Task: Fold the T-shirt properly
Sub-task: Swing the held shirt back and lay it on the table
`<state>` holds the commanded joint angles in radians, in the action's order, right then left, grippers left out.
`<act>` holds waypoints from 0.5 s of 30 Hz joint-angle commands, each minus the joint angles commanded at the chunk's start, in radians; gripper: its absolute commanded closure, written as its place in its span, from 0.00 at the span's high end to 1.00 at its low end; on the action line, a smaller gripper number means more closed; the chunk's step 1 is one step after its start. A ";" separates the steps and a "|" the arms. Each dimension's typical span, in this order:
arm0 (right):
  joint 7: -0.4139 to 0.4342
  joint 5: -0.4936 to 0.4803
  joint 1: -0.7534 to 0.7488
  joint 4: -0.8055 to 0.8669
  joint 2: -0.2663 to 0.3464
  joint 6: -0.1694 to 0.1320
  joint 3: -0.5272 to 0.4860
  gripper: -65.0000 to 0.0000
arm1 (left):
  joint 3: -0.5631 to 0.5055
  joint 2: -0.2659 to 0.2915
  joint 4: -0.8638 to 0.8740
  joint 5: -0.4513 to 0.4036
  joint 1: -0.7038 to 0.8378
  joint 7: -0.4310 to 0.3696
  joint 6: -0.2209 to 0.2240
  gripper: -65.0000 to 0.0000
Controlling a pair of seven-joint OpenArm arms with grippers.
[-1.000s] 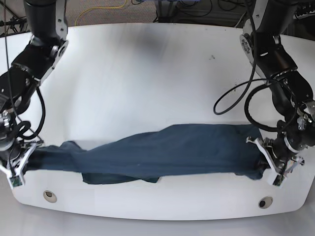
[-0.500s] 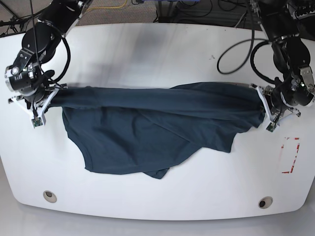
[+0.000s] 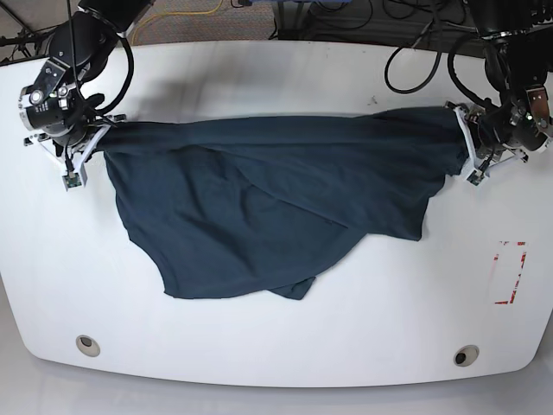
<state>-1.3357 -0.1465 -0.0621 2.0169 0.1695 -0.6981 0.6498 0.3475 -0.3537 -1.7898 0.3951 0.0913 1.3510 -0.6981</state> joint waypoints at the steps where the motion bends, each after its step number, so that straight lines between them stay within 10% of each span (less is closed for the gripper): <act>1: 0.000 0.000 0.000 0.000 0.000 0.000 0.000 0.00 | 0.000 0.000 0.000 -0.002 -0.002 0.000 0.000 0.38; 5: 0.000 0.000 0.003 0.000 0.000 0.000 0.002 0.00 | -0.002 0.005 0.002 0.005 -0.037 0.000 0.000 0.55; 15: 0.000 0.000 0.023 0.000 -0.002 0.000 -0.002 0.00 | 0.000 0.084 0.095 0.014 -0.249 -0.003 0.000 0.56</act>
<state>-1.3357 -0.1465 -0.0391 2.0169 0.1680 -0.6981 0.6483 0.3475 -0.2693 -1.6947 0.4089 -0.1573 1.3479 -0.6981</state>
